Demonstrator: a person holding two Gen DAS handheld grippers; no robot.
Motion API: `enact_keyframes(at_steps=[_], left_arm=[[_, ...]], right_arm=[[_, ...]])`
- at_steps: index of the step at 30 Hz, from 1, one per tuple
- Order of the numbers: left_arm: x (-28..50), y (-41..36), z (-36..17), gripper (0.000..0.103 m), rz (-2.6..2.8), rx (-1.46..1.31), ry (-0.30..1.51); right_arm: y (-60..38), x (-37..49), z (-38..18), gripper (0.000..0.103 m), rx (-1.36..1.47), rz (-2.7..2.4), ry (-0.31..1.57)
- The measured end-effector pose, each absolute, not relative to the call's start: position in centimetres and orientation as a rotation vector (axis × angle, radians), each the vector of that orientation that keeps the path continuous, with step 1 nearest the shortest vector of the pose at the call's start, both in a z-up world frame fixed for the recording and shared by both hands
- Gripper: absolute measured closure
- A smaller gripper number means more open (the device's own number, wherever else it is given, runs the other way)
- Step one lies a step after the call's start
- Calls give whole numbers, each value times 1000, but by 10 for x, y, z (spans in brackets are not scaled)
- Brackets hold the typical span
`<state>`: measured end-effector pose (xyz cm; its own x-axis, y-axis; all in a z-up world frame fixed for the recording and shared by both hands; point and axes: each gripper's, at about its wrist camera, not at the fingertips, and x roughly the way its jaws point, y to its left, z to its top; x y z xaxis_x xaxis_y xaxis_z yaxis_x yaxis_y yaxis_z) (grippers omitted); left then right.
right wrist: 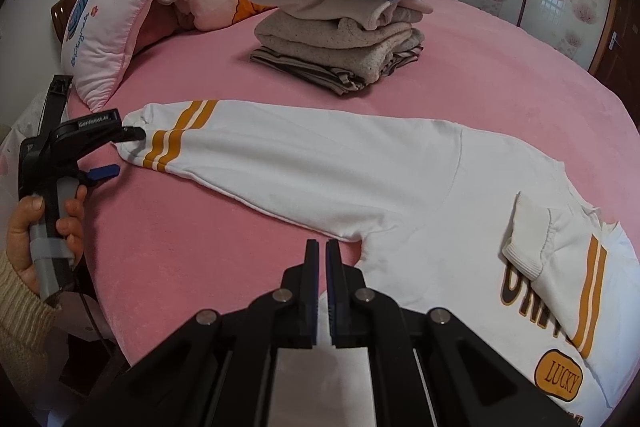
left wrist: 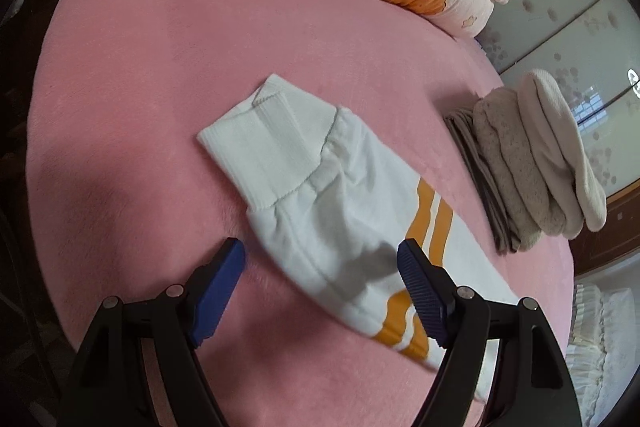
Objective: Fold small clothes
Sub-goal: 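Close the left tool on the ribbed cuff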
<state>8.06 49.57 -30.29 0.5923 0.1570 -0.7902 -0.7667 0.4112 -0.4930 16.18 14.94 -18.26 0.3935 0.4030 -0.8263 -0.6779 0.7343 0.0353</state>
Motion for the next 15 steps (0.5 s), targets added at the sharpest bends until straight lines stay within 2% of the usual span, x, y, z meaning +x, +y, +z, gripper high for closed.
enact_keyframes(at_steps=[1, 3, 4, 5, 8, 15], left_arm=[[82, 498, -303, 31, 658, -983, 715], [86, 502, -303, 69, 692, -973, 703], [89, 504, -304, 75, 687, -985, 705], [90, 506, -305, 86, 662, -1015, 696], [88, 502, -300, 90, 664, -1020, 675], [96, 475, -242, 91, 646, -868, 619]], right_arm=[[149, 162, -184, 100, -330, 702, 947], [149, 163, -187, 100, -331, 702, 957], [149, 164, -188, 100, -332, 700, 960], [149, 164, -189, 100, -334, 699, 963], [146, 164, -191, 100, -335, 693, 967], [132, 165, -184, 100, -314, 674, 954]])
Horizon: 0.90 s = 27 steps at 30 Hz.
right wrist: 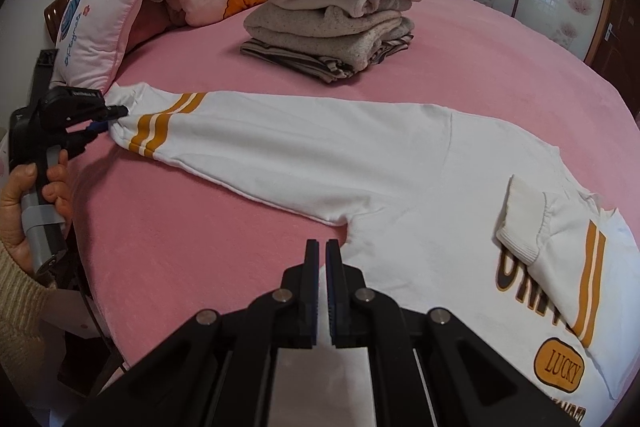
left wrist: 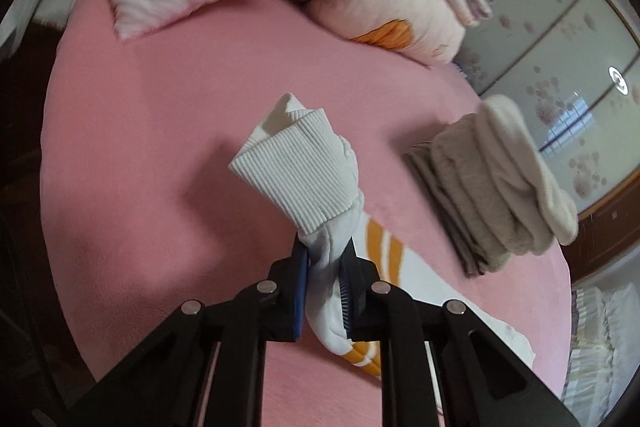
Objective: Fold small clothes
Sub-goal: 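Lift the held sleeve and carry it across the chest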
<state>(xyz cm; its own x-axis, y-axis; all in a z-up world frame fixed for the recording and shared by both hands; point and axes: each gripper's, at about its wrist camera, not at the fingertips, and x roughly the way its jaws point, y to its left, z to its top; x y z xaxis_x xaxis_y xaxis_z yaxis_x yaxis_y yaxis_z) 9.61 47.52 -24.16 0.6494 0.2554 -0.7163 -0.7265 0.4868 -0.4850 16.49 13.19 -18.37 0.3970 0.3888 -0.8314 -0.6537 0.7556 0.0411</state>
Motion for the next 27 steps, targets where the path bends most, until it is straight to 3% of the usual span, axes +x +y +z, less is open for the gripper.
enact_keyframes(at_steps=[8, 15, 25, 27], left_arm=[[143, 395, -162, 91, 405, -702, 617], [206, 280, -130, 91, 139, -567, 673], [278, 138, -193, 90, -82, -423, 888], [282, 121, -213, 85, -108, -400, 957]], right_arm=[[88, 179, -165, 100, -239, 586, 931], [16, 192, -153, 100, -163, 446, 926], [-91, 202, -163, 100, -49, 278, 978], [-101, 202, -168, 100, -39, 270, 997]])
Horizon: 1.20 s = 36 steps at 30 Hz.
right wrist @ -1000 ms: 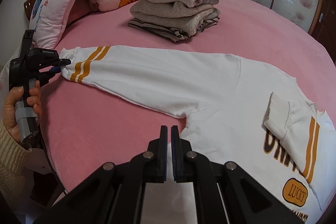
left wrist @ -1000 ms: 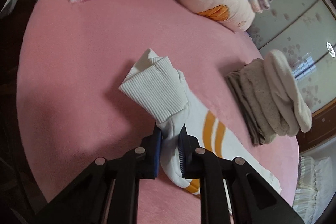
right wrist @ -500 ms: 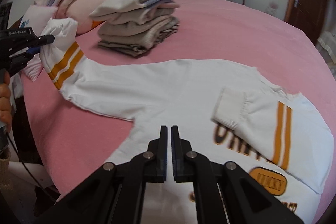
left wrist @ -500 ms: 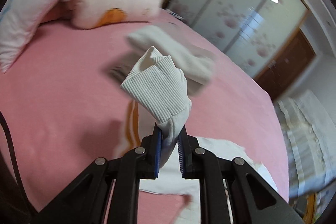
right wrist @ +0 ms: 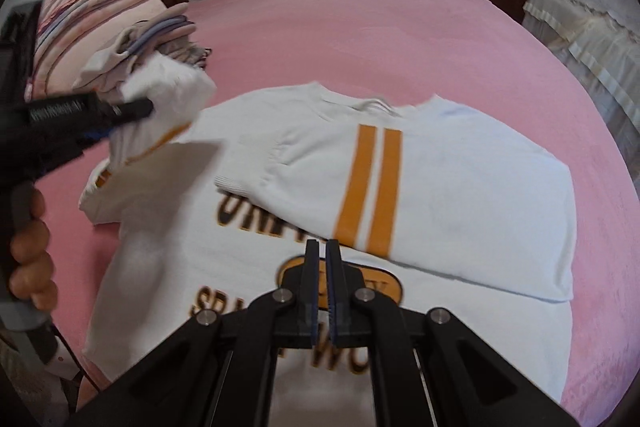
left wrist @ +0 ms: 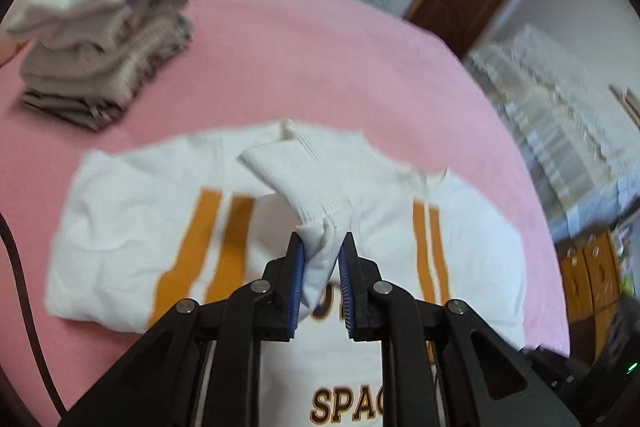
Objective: Fold small clothes
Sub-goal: 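Lift the held sleeve and carry it across the chest, then open the left tool and lay the sleeve on the chest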
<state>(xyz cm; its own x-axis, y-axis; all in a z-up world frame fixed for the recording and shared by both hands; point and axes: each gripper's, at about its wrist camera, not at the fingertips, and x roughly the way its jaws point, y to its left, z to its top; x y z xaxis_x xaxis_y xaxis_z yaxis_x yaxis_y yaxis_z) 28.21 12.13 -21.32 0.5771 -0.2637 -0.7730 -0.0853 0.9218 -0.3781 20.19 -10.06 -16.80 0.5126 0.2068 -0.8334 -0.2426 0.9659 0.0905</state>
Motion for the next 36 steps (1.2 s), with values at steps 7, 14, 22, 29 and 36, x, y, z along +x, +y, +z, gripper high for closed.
enact_keyframes(at_steps=[7, 14, 22, 29, 36], left_arm=[[266, 92, -243, 74, -188, -394, 1027], [239, 117, -244, 73, -165, -423, 1024], [195, 164, -241, 73, -54, -397, 1012], [167, 210, -251, 73, 72, -371, 1027], [162, 243, -266, 72, 157, -404, 1054]], right_arm=[[-107, 205, -174, 100, -6, 295, 1020], [-90, 219, -178, 99, -7, 373, 1036], [-82, 243, -172, 61, 162, 482, 1057], [-61, 281, -184, 61, 158, 493, 1094], [-42, 309, -222, 61, 120, 489, 1175]])
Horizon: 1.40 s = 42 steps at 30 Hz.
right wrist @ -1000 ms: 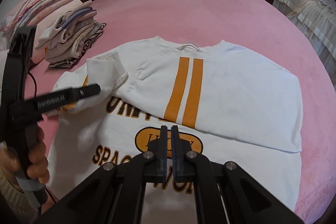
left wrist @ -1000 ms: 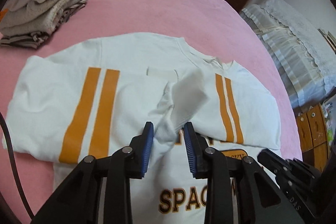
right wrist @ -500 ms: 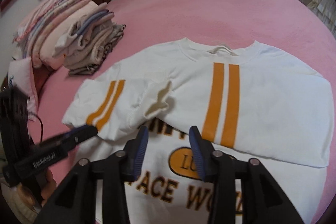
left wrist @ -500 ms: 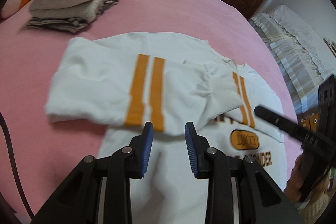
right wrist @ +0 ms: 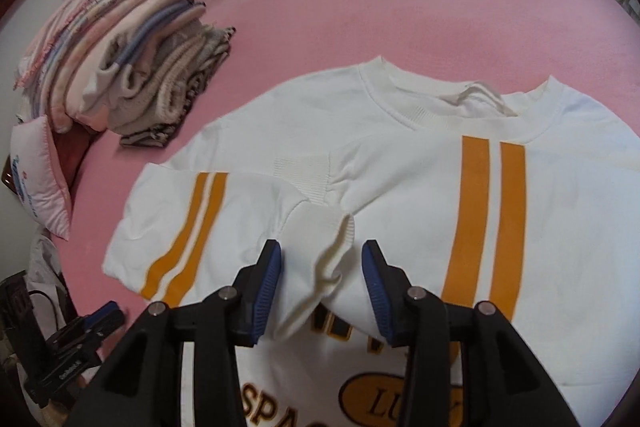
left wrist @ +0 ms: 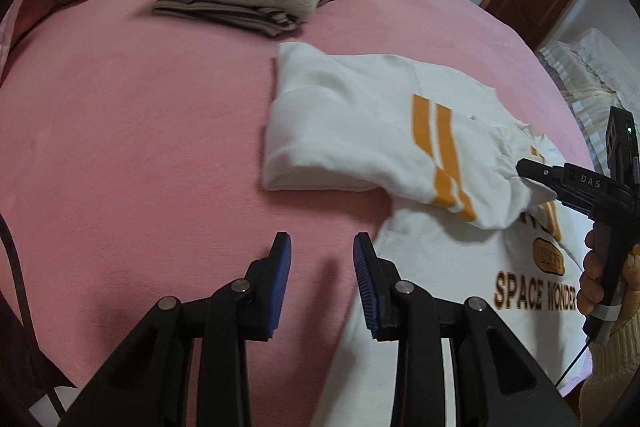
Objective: Fold small clothes
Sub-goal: 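Open the left tool and lay the sleeve on the chest, then grasp the sweatshirt side edge with the right tool and fold it inward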
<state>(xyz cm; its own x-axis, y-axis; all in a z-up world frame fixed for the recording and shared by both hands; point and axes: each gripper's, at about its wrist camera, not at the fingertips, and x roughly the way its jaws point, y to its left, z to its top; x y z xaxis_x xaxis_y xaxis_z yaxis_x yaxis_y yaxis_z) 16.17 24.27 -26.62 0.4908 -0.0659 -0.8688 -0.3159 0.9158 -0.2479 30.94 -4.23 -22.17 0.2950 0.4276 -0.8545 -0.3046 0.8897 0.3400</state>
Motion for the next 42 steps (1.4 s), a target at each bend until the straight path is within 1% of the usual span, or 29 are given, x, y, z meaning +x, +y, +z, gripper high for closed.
enact_keyframes(at_steps=[1, 2, 3, 4, 6, 9, 14, 17, 21, 24, 28, 34, 42], left_arm=[[162, 246, -268, 72, 167, -410, 1057], [163, 248, -270, 72, 173, -413, 1057], [165, 249, -271, 70, 179, -413, 1056], [167, 249, -272, 68, 186, -410, 1056], [172, 248, -274, 61, 195, -401, 1049], [182, 244, -276, 61, 201, -384, 1039], [207, 231, -275, 61, 208, -368, 1023], [222, 222, -275, 61, 219, -352, 1013], [236, 215, -274, 61, 229, -350, 1001], [243, 213, -274, 61, 217, -374, 1008], [247, 204, -274, 61, 198, -360, 1015], [239, 196, -276, 61, 211, -354, 1023], [229, 199, -282, 60, 246, -366, 1038]], right_arm=[[-40, 310, -224, 63, 122, 492, 1175], [-38, 309, -223, 74, 123, 500, 1164], [-35, 307, -221, 82, 114, 512, 1154], [-31, 304, -215, 92, 85, 516, 1134], [-24, 296, -200, 95, 29, 515, 1081], [-15, 287, -164, 96, -46, 524, 976], [-16, 285, -89, 96, -106, 505, 784], [-26, 293, -58, 96, -117, 470, 704], [-52, 305, -39, 96, -128, 374, 651], [-80, 309, -41, 96, -112, 312, 657], [-123, 309, -58, 96, -83, 242, 706], [-173, 301, -109, 96, -29, 169, 836], [-210, 297, -178, 96, 52, 120, 990]])
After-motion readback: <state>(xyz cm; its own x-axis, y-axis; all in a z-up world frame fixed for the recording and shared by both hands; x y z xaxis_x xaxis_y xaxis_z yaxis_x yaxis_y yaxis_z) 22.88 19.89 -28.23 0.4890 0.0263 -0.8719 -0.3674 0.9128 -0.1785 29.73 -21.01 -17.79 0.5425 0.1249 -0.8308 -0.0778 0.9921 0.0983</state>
